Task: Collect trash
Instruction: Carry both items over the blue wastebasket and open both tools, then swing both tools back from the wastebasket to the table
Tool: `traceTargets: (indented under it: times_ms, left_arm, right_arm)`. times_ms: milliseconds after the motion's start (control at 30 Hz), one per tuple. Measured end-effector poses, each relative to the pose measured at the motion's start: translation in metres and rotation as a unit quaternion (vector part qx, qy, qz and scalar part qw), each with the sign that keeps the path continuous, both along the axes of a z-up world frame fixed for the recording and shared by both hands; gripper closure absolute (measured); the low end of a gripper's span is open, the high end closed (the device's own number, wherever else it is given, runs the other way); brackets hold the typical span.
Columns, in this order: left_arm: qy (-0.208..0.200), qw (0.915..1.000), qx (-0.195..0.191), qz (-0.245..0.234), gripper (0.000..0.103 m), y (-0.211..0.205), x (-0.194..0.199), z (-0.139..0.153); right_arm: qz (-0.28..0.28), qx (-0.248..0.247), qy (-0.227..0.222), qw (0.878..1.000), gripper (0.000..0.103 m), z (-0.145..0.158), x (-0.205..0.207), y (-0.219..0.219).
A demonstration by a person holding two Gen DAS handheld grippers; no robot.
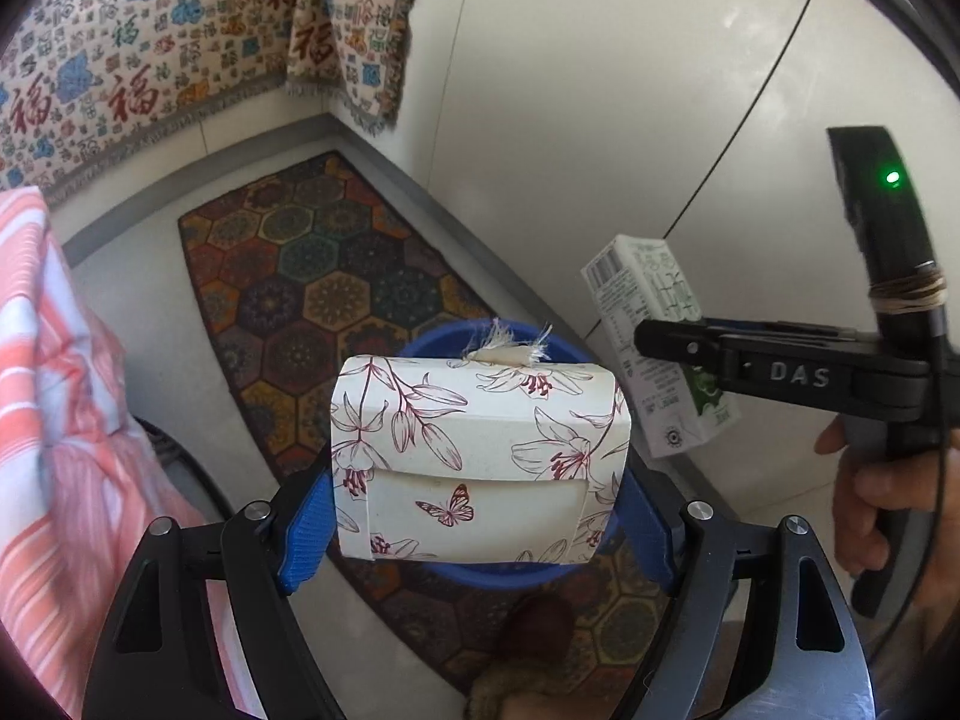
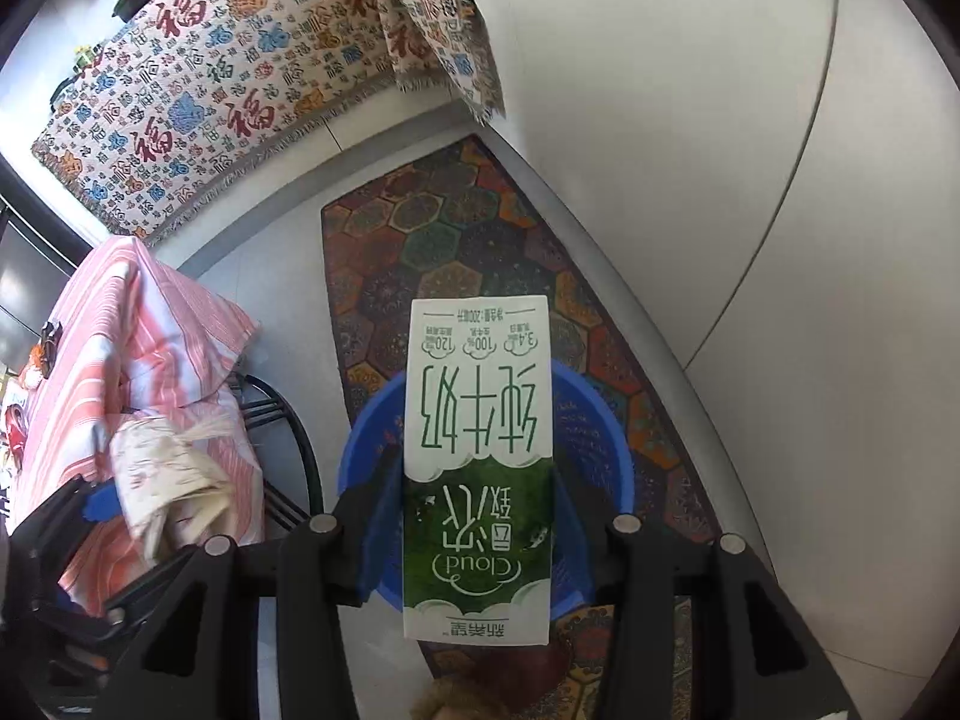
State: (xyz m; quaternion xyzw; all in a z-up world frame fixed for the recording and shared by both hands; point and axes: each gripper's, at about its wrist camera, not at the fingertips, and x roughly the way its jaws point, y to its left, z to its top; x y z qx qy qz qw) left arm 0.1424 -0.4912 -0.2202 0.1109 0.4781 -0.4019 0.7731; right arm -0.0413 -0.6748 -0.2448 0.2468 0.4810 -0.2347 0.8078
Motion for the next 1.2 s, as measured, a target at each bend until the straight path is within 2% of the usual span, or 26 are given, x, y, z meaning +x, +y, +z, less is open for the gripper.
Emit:
traceTargets:
  times_ms: [300, 367, 400, 433, 600, 667, 767, 967, 1067, 1200]
  left_arm:
    - [-0.006, 0.9998, 0.010, -0.018, 0.019, -0.028, -0.003, -0.023]
    - [0.002, 0.9998, 0.009, -0.017, 0.014, -0.032, -0.002, -0.027]
    - [0.004, 0.9998, 0.007, -0.016, 0.014, -0.033, -0.002, -0.027]
    - [0.002, 0.9999, 0.004, -0.014, 0.014, -0.033, -0.002, -0.026]
    - [-0.010, 0.9998, -0.015, 0.000, 0.013, -0.026, 0.001, -0.009]
    - [-0.016, 0.9995, -0.024, 0.012, 0.013, -0.016, 0.001, 0.003]
    - [-0.021, 0.9986, -0.039, 0.030, 0.013, 0.008, 0.001, 0.024]
    - [-0.036, 0.9965, -0.042, 0.063, 0.013, 0.100, -0.006, 0.064]
    - [-0.061, 0.9937, -0.023, 0.092, 0.010, 0.156, -0.013, 0.076]
    - [-0.088, 0.9852, 0.009, 0.147, 0.010, 0.234, -0.013, 0.078]
  right_arm:
    - [-0.011, 0.013, 0.003, 1.000, 0.054, -0.015, -0.003, -0.017]
    - [-0.017, 0.014, -0.004, 1.000, 0.053, -0.017, -0.001, -0.019]
    - [-0.019, 0.019, -0.010, 1.000, 0.042, -0.018, -0.001, -0.020]
    - [-0.023, 0.022, -0.014, 0.999, 0.033, -0.018, -0.001, -0.020]
    - [-0.031, 0.009, -0.035, 0.999, 0.032, -0.009, -0.003, -0.018]
    - [-0.035, -0.012, -0.041, 0.998, 0.032, -0.001, -0.004, -0.015]
    - [-0.030, -0.055, -0.049, 0.997, 0.032, 0.014, -0.004, -0.006]
    - [0.012, -0.141, -0.072, 0.987, 0.032, 0.045, 0.007, 0.028]
    - [0.049, -0.170, -0.079, 0.981, 0.032, 0.056, 0.022, 0.056]
    - [0.098, -0.194, -0.089, 0.972, 0.032, 0.068, 0.049, 0.103]
